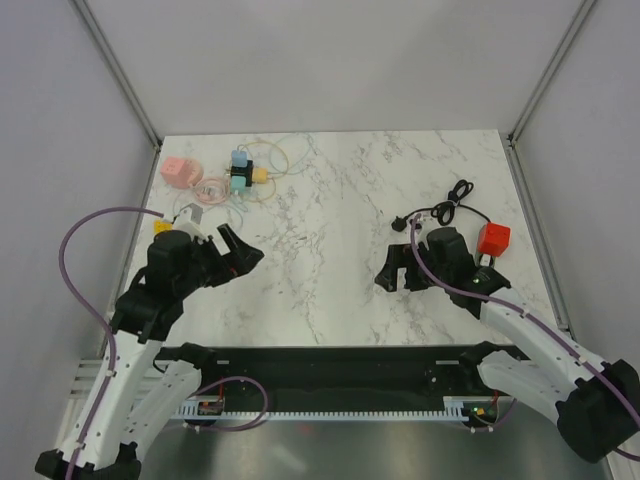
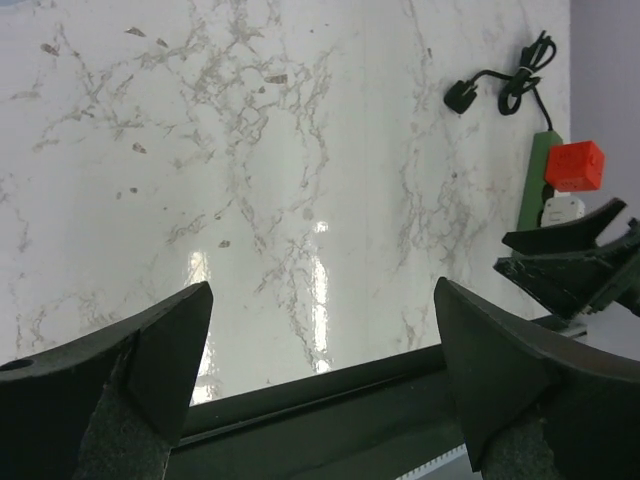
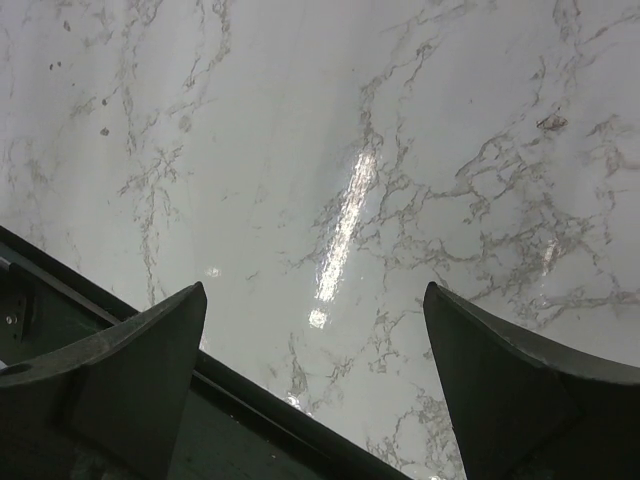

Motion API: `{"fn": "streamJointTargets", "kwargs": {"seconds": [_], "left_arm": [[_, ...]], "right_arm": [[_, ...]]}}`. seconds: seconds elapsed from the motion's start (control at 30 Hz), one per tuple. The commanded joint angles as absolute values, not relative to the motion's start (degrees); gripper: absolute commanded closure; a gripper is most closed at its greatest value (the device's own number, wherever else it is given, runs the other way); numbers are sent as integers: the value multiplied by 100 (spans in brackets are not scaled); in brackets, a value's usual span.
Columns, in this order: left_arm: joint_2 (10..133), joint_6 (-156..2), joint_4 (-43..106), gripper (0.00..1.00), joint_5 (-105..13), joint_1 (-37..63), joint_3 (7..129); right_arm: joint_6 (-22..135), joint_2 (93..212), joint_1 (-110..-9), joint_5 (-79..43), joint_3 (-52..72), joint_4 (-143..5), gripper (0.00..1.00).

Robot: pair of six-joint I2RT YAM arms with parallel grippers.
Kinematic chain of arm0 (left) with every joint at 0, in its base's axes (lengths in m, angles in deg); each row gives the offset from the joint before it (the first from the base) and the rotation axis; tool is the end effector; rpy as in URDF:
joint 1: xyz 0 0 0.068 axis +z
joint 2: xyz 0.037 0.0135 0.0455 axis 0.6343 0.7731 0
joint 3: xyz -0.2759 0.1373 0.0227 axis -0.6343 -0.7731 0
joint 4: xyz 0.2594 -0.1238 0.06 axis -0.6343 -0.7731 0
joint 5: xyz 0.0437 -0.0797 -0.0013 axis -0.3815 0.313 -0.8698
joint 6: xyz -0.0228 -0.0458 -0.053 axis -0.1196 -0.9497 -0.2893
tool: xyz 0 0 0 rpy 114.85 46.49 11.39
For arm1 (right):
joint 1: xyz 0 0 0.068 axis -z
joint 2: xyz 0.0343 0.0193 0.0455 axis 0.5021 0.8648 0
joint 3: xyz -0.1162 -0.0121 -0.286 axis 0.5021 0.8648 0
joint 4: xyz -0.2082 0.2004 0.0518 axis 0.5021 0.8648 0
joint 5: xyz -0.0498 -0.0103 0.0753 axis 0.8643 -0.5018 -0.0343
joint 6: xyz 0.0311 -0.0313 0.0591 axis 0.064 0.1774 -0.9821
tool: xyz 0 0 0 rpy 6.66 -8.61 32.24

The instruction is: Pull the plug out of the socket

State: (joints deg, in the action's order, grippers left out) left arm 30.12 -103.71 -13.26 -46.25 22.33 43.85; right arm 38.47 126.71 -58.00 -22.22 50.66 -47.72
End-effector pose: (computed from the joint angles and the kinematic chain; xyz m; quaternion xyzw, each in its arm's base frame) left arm 0.1375 -0.0510 0.3428 -0.1244 0.8517 -0.2870 0.4204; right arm 0.1978 0.1184 0.2320 -0.0670 0.9060 0.2623 0.3252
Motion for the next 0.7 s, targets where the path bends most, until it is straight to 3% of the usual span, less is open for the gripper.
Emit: {"fn": "streamJointTargets", "kwargs": {"seconds": [0.0,0.3,0.53,0.67], "left_arm": [[3566,-9761,-1244,1,-5067,2258,4893],[4876,-9065,-638,0,-5753,2275,5729],[6088,-9223,-323,0,-5543,2635,5958],[6880,-9127,264,3,-4779,3329,6011]], "right_arm": [[3732,12264,-5800,-1913,4965,-4812,2],[3538,12288,-5791,-3178,5290,-5434,2],[3547,12569,-5800,-2766,5168,-5287,2],[3538,12526,-5791,-2546,5150,-5304,2]]}}
